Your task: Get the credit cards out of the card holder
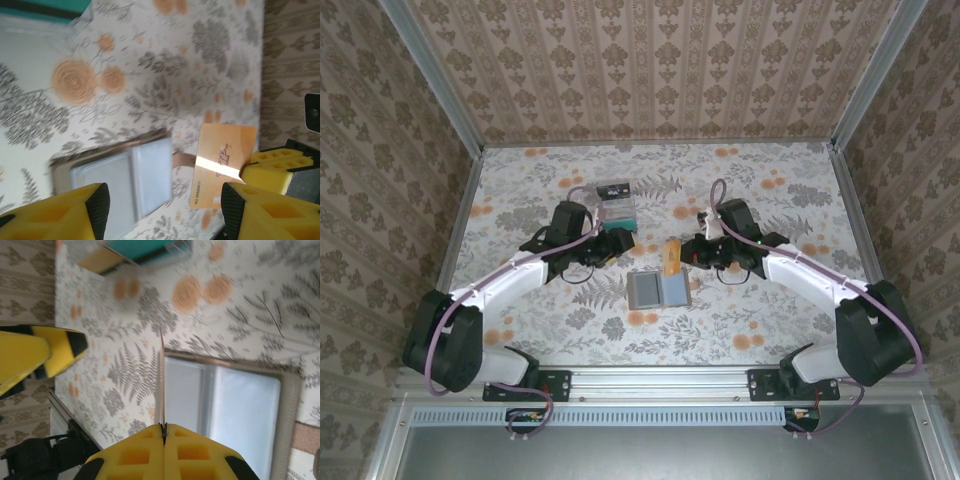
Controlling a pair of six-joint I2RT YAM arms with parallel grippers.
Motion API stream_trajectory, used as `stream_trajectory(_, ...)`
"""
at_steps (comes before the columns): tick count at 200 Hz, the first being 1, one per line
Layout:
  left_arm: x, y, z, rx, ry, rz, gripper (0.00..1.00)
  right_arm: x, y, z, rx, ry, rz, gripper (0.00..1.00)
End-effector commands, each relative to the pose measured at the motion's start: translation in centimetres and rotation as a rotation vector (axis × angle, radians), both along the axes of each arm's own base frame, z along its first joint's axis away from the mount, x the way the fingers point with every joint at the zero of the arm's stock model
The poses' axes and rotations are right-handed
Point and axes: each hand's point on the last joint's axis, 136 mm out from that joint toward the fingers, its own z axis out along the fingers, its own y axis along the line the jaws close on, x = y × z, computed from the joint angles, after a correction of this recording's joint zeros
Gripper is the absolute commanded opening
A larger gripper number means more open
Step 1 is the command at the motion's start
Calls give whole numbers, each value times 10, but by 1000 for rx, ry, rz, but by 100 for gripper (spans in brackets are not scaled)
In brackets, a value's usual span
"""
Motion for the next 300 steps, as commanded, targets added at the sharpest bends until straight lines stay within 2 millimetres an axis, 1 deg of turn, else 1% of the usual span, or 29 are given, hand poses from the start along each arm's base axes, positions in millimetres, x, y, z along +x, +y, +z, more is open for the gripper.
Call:
stream_trajectory(1, 10, -19, 47, -193, -62, -42, 61, 10, 0, 43, 50, -93, 0, 0)
stream_trajectory(21, 18, -26, 63, -273, -76, -57, 58, 19, 2, 70, 133, -147, -6, 0)
stream_trajectory(32, 20, -30, 68, -306, -77, -69, 57, 22, 2, 82, 179, -164, -7, 0)
stream_trajectory(45, 23, -35, 74, -339, -84, -81, 55, 25, 4, 93, 221, -182, -3, 0)
stream_trajectory(67, 26, -39, 80, -377, -83, -96, 52, 26, 5, 102, 251, -199, 5, 0)
stream_trajectory(96, 25, -44, 80, -424, -73, -110, 46, 28, 7, 105, 287, -203, 2, 0)
stream_trajectory(116, 24, -50, 84, -464, -67, -129, 39, 30, 10, 107, 313, -198, 6, 0)
stream_trajectory(158, 18, -60, 88, -491, -66, -168, 35, 32, 12, 108, 329, -195, 12, 0)
stream_trajectory(200, 11, -66, 95, -508, -75, -198, 31, 33, 12, 103, 329, -184, 6, 0)
stream_trajectory(236, 5, -68, 98, -512, -80, -214, 20, 33, 13, 104, 338, -186, 9, 0)
stream_trajectory(257, 3, -69, 101, -516, -86, -218, 14, 33, 13, 100, 336, -178, 11, 0)
stream_trajectory(269, 2, -68, 103, -514, -90, -219, 8, 33, 13, 98, 335, -172, 11, 0)
stream_trajectory(274, 1, -68, 104, -512, -90, -220, 8, 33, 13, 96, 332, -168, 12, 4)
stream_trajectory(281, 2, -67, 104, -505, -92, -216, 7, 32, 13, 94, 327, -165, 12, 15)
stream_trajectory(287, 1, -66, 103, -497, -92, -215, 5, 32, 12, 92, 321, -162, 11, 20)
stream_trajectory(294, 0, -64, 102, -485, -95, -213, 4, 31, 11, 91, 315, -162, 12, 23)
stream_trajectory(300, -1, -62, 101, -473, -97, -213, 3, 30, 10, 88, 308, -158, 12, 28)
